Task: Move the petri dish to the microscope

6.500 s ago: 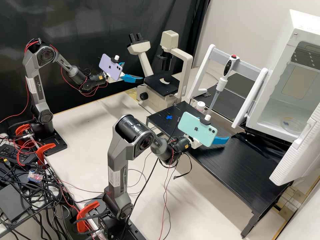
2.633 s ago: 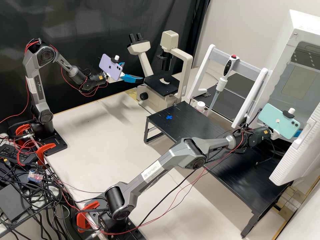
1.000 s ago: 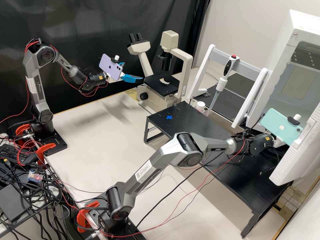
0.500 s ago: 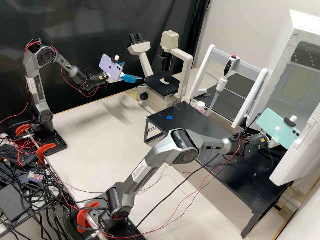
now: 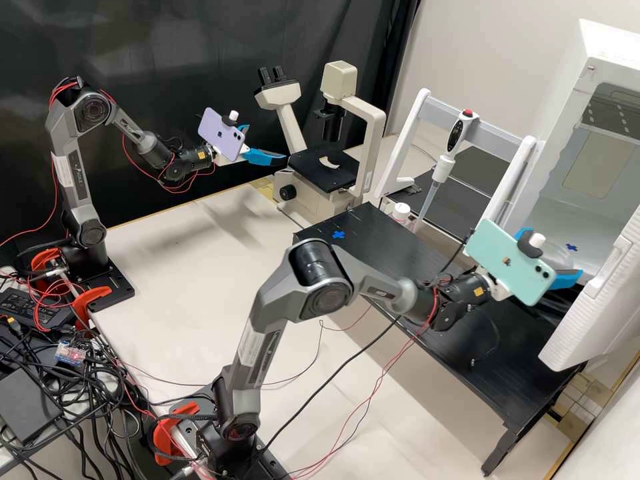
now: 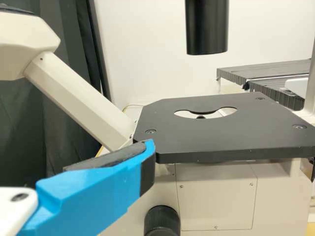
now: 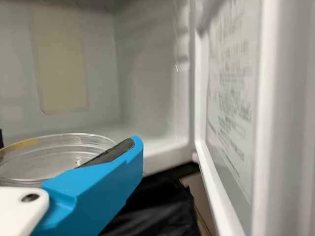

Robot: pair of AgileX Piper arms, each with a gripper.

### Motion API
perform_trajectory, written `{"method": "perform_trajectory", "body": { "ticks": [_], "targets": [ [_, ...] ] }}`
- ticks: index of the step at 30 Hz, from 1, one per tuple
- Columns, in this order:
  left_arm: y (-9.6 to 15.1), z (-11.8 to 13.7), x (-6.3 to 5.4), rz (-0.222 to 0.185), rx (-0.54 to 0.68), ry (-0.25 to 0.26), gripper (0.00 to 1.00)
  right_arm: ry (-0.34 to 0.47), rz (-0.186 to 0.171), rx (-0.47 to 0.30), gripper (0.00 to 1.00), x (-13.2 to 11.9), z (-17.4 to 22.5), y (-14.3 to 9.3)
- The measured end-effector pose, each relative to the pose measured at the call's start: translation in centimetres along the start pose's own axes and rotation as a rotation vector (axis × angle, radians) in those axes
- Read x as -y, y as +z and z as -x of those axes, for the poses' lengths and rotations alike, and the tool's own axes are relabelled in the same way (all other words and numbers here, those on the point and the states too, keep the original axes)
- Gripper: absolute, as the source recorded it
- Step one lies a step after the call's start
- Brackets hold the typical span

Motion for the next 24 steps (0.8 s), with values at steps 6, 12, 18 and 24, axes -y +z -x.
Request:
{"method": "perform_trajectory", "body": {
  "ticks": [6,12,18,24],
  "targets": [
    [0.0,0.0,0.0,0.0,0.0,0.0,1.0,-0.017,-0.004,-0.159,0.0,2.2,4.0,-4.7],
    [0.0,0.0,0.0,0.0,0.0,0.0,1.0,-0.177,0.027,-0.282,0.0,7.0,7.2,-8.8],
    [0.0,0.0,0.0,0.0,0.0,0.0,1.0,-0.294,0.015,-0.347,0.0,10.8,8.8,-11.6],
    [0.0,0.0,0.0,0.0,0.0,0.0,1.0,-0.392,0.017,-0.398,0.0,14.7,9.7,-13.8]
  ]
}}
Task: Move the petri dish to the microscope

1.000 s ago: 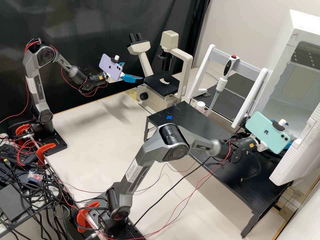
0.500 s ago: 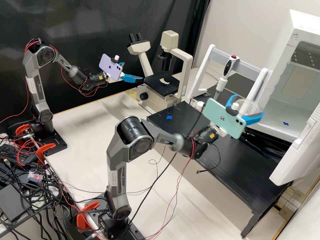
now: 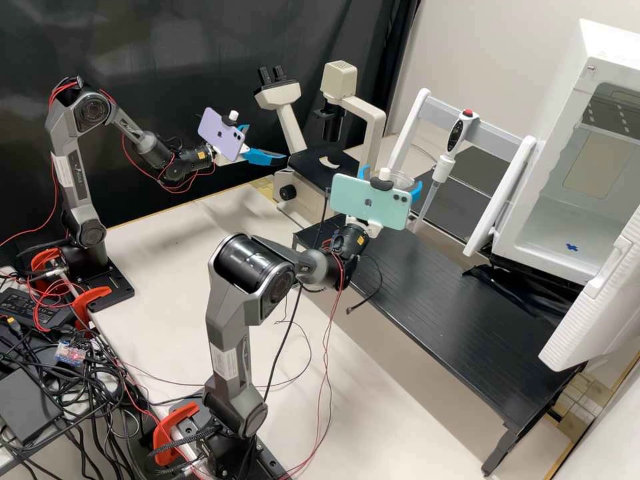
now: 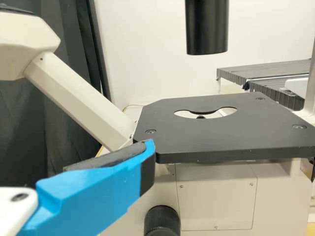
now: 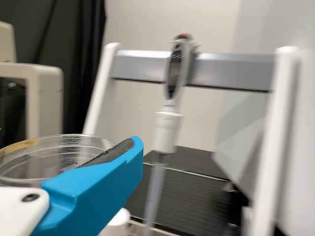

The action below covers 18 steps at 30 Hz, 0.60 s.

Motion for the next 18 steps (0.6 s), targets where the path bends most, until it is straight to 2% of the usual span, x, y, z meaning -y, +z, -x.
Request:
{"method": "perform_trajectory", "body": {
  "ticks": [4,7,13,18],
  "targets": [
    [0.0,0.0,0.0,0.0,0.0,0.0,1.0,-0.038,-0.008,-0.004,0.0,2.2,-1.6,-1.1],
    [0.0,0.0,0.0,0.0,0.0,0.0,1.0,-0.067,0.002,0.0,0.0,3.7,-2.9,-1.8],
    [0.0,0.0,0.0,0.0,0.0,0.0,1.0,-0.107,0.04,0.008,0.0,6.2,-5.3,-3.4],
    [0.0,0.0,0.0,0.0,0.0,0.0,1.0,-0.135,0.09,-0.014,0.0,7.8,-7.1,-5.2]
  ]
}}
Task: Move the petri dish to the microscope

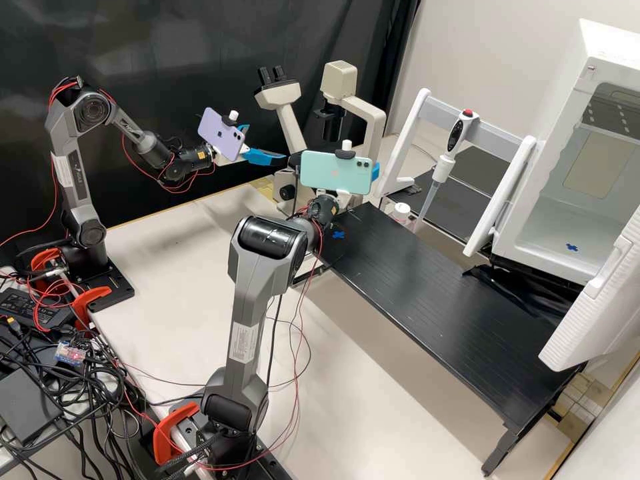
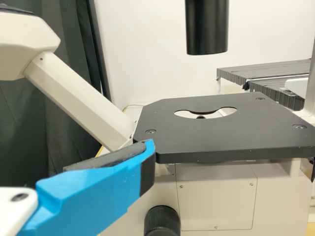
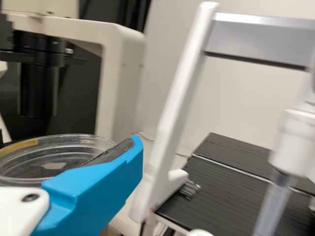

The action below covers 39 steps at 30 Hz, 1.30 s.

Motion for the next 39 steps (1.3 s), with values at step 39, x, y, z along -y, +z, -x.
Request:
{"method": "perform_trajectory", "body": {
  "ticks": [39],
  "targets": [
    [0.0,0.0,0.0,0.0,0.0,0.0,1.0,-0.217,-0.042,0.038,0.0,8.3,-8.7,-4.2]
  ]
}}
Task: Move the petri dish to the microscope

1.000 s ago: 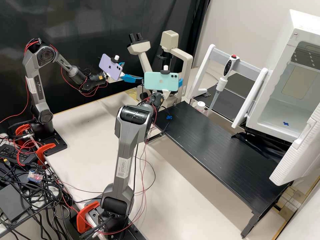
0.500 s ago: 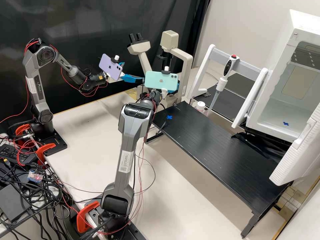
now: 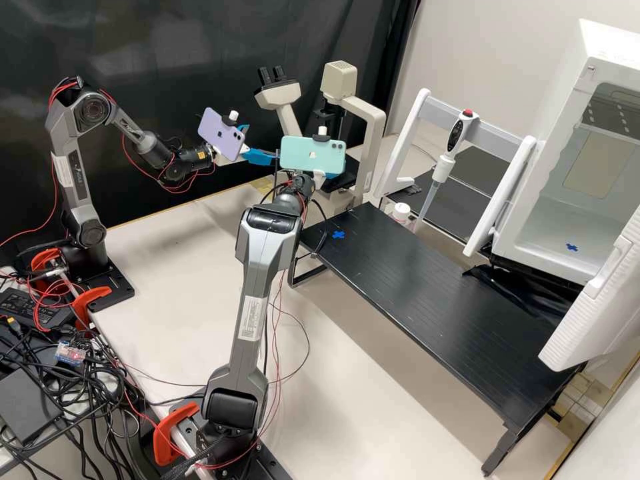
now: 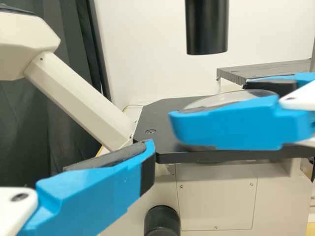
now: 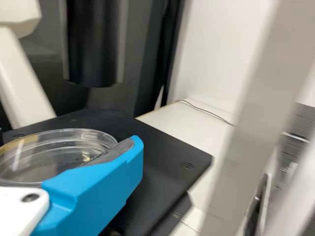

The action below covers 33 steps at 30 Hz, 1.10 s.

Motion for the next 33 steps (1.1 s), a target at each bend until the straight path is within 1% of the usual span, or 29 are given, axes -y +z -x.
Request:
{"method": "perform_trajectory", "body": {
  "ticks": [1,5,8,10,11,13,16,18,20,24,27,30,33],
  "targets": [
    [0.0,0.0,0.0,0.0,0.0,0.0,1.0,-0.004,0.011,-0.001,0.0,0.3,-0.1,-0.1],
    [0.0,0.0,0.0,0.0,0.0,0.0,1.0,-0.023,0.031,0.017,0.0,1.1,-1.1,0.0],
    [0.0,0.0,0.0,0.0,0.0,0.0,1.0,-0.024,0.032,0.042,0.0,1.2,-1.9,0.6],
    [0.0,0.0,0.0,0.0,0.0,0.0,1.0,-0.021,0.051,0.06,0.0,1.0,-2.5,1.2],
    [0.0,0.0,0.0,0.0,0.0,0.0,1.0,-0.014,0.049,0.068,0.0,0.9,-2.8,1.4],
    [0.0,0.0,0.0,0.0,0.0,0.0,1.0,0.006,0.033,0.087,0.0,0.3,-3.2,2.1],
    [0.0,0.0,0.0,0.0,0.0,0.0,1.0,0.019,-0.008,0.115,0.0,-0.4,-3.5,3.1],
    [0.0,0.0,0.0,0.0,0.0,0.0,1.0,0.019,-0.009,0.123,0.0,-0.7,-3.5,3.5],
    [0.0,0.0,0.0,0.0,0.0,0.0,1.0,0.02,-0.024,0.124,0.0,-0.8,-3.5,3.6],
    [0.0,0.0,0.0,0.0,0.0,0.0,1.0,0.016,-0.034,0.104,0.0,-0.8,-3.6,3.4],
    [0.0,0.0,0.0,0.0,0.0,0.0,1.0,-0.007,-0.04,0.08,0.0,-0.4,-3.5,3.3],
    [0.0,0.0,0.0,0.0,0.0,0.0,1.0,-0.034,-0.066,0.053,0.0,0.1,-3.5,2.9],
    [0.0,0.0,0.0,0.0,0.0,0.0,1.0,-0.064,-0.078,0.031,0.0,0.3,-3.4,2.4]
  ]
}}
